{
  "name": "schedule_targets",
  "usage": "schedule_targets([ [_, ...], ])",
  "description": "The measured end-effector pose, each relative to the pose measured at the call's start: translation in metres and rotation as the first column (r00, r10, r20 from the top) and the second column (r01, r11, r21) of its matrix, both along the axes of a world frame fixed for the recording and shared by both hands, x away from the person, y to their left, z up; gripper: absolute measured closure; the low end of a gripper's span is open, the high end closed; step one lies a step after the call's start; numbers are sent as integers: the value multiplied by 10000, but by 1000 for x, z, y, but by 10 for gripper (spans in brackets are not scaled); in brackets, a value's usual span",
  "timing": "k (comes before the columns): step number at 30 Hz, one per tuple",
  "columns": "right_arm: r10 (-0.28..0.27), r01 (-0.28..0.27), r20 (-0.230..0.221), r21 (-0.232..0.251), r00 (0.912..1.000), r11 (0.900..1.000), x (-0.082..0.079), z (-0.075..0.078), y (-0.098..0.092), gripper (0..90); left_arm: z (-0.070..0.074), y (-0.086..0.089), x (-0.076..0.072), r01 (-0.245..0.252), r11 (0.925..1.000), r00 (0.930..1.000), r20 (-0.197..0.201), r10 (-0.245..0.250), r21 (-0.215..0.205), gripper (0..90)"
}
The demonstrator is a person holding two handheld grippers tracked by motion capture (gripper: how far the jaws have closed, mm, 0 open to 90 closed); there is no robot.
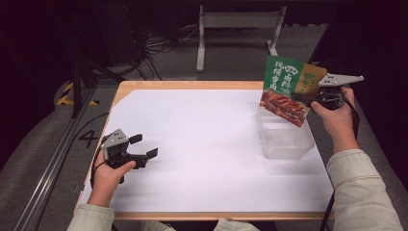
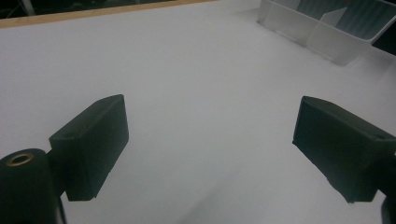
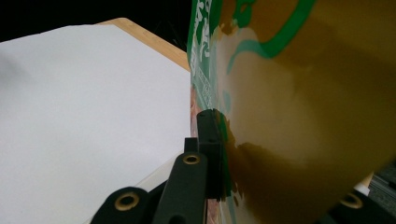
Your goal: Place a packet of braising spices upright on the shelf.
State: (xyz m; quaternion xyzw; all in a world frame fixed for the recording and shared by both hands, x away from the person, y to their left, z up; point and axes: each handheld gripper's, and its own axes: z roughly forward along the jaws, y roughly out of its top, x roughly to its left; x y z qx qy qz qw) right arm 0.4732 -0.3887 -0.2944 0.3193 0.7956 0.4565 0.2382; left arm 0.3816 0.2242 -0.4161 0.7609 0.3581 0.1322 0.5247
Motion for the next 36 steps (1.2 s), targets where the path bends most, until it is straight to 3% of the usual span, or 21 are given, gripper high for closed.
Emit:
schedule_targets([
  [20, 28, -21, -437, 170, 9990, 9999, 4, -24, -5, 897, 0, -3, 3, 44, 9999, 10000, 4, -44, -91, 114],
  [36, -145, 211, -1005, 647, 9948, 9977, 6, -51, -10, 897, -1, -4, 5, 80, 10000, 10000, -51, -81, -20, 113],
])
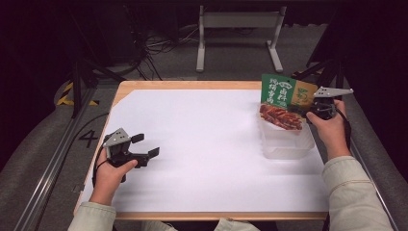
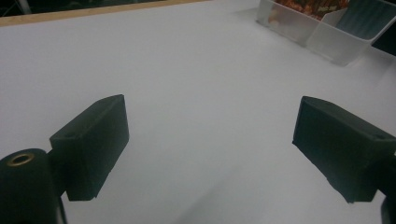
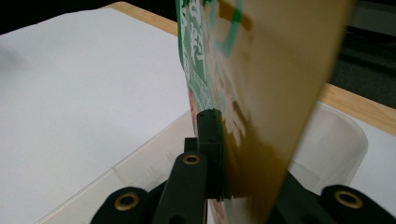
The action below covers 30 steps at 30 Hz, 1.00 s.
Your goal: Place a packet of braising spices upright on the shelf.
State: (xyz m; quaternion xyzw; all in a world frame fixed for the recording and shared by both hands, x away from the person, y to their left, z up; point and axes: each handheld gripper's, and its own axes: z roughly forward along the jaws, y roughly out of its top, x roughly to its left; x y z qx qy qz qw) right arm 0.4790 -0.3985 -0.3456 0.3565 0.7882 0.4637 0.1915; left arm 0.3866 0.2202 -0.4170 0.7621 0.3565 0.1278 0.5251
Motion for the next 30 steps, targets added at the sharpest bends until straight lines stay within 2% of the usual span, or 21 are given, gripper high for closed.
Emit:
schedule_targets([
  [9, -182, 183, -52, 151, 9998, 9997, -1, -4, -1, 896, 0, -3, 2, 110, 9999, 9999, 66, -110, 57, 113],
  [15, -513, 513, 40, 23, 9987, 9987, 1, -5, -2, 896, 0, -3, 2, 107, 9999, 9999, 75, -107, 69, 113],
  [21, -611, 612, 105, -63, 9981, 9981, 0, -5, -1, 897, 1, -3, 2, 98, 9999, 9999, 44, -98, 49, 113],
  [24, -704, 703, 167, 95, 9974, 9975, -1, -6, -1, 898, 1, -4, 1, 96, 10000, 9999, 31, -96, 12, 114],
  [28, -788, 771, 227, 662, 9966, 9948, -3, -7, -2, 898, 1, -4, 2, 107, 9999, 9999, 67, -107, 18, 114],
  [30, -854, 846, 124, 559, 9963, 9948, -2, -10, -4, 898, 1, -5, 3, 126, 9999, 9999, 83, -126, 22, 114],
])
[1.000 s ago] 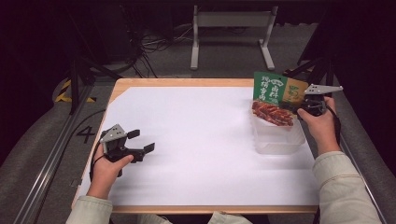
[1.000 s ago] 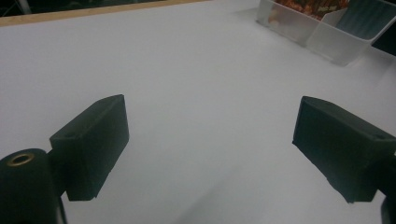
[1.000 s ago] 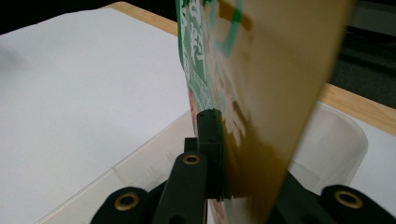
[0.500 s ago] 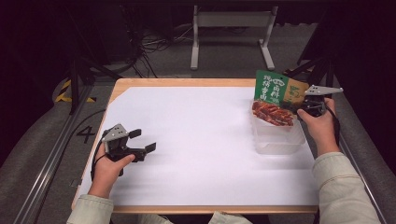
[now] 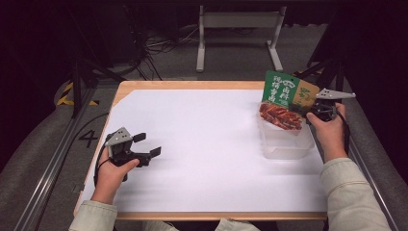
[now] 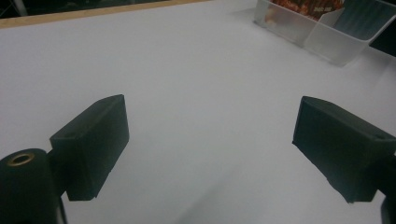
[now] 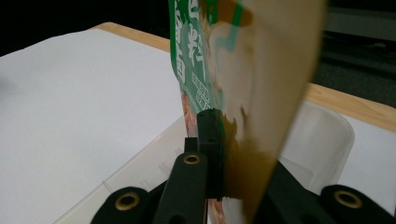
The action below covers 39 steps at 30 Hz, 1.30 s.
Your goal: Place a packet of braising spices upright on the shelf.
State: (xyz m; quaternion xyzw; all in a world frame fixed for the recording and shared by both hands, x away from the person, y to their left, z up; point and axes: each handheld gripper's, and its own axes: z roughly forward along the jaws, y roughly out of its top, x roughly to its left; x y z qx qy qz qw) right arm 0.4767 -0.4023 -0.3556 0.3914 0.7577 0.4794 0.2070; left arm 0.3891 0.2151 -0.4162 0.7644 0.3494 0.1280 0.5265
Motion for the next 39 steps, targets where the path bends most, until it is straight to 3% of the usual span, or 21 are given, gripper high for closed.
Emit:
schedule_targets([
  [2, -95, 95, -56, 68, 9999, 9999, 0, -2, -1, 898, 0, 0, 0, 0, 10000, 10000, -16, -1, -15, 114],
  [8, -574, 579, 117, -430, 9983, 9974, 2, -3, 1, 897, 1, 0, 0, 25, 10000, 10000, 28, -25, -12, 114],
  [13, -947, 946, -28, -318, 9955, 9950, 6, -11, -5, 897, 1, 0, 0, -4, 10000, 10000, 3, 4, -12, 114],
  [23, -974, 964, -214, -445, 9950, 9944, 8, -8, -5, 895, 0, -1, 0, 50, 10000, 10000, -30, -50, -42, 114],
  [26, -1288, 1277, -115, -706, 9916, 9893, 7, -5, -6, 800, 0, 0, 0, 22, 10000, 10000, -75, -22, -45, 114],
  [31, -1454, 1447, -64, -626, 9894, 9875, 4, -2, -9, 717, 0, -1, 1, 87, 9999, 9999, -85, -88, -68, 114],
  [36, -1616, 1618, 107, -301, 9868, 9864, -1, 3, -8, 430, 1, -2, 1, 83, 9999, 10000, 1, -83, -61, 114],
  [39, -1640, 1649, 288, -322, 9860, 9858, -5, 8, -9, 358, 2, -2, 1, 120, 9999, 9999, 32, -120, -43, 113],
])
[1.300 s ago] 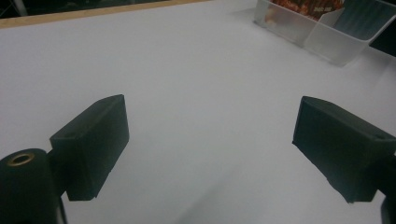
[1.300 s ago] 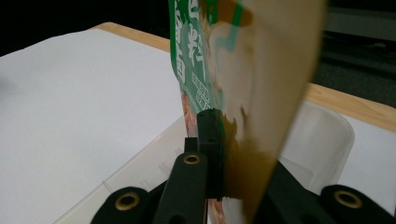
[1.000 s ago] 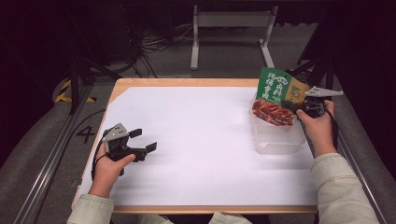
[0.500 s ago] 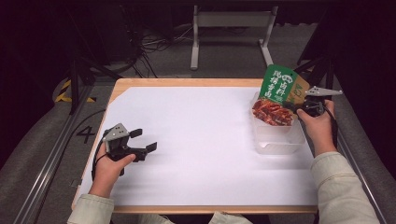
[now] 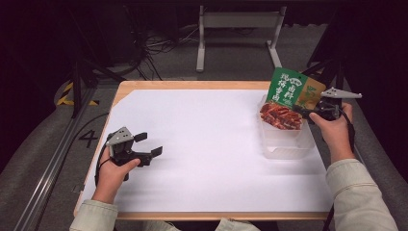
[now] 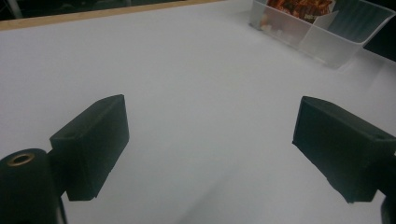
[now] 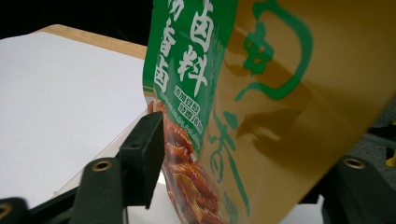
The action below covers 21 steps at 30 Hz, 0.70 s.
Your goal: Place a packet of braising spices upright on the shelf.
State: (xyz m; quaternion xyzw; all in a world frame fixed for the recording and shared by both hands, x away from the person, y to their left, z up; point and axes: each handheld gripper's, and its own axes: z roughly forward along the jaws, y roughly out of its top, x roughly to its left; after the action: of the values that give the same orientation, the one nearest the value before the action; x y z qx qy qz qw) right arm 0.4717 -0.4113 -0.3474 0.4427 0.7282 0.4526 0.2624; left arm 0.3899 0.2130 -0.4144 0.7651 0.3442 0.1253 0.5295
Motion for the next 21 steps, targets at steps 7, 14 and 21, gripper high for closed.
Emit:
schedule_targets([
  [7, 27, -27, 243, -12, 9997, 10000, -18, 14, 2, 271, 3, -1, -3, 13, 10000, 10000, 46, -13, -57, 113],
  [14, -132, 132, 361, 12, 9993, 9999, -36, 21, -1, 263, 9, -5, -10, 193, 9998, 9997, 174, -192, -51, 111],
  [21, -253, 268, 748, -181, 9969, 9995, -62, 32, -1, 250, 14, -9, -17, 340, 9994, 9989, 332, -340, -18, 110],
])
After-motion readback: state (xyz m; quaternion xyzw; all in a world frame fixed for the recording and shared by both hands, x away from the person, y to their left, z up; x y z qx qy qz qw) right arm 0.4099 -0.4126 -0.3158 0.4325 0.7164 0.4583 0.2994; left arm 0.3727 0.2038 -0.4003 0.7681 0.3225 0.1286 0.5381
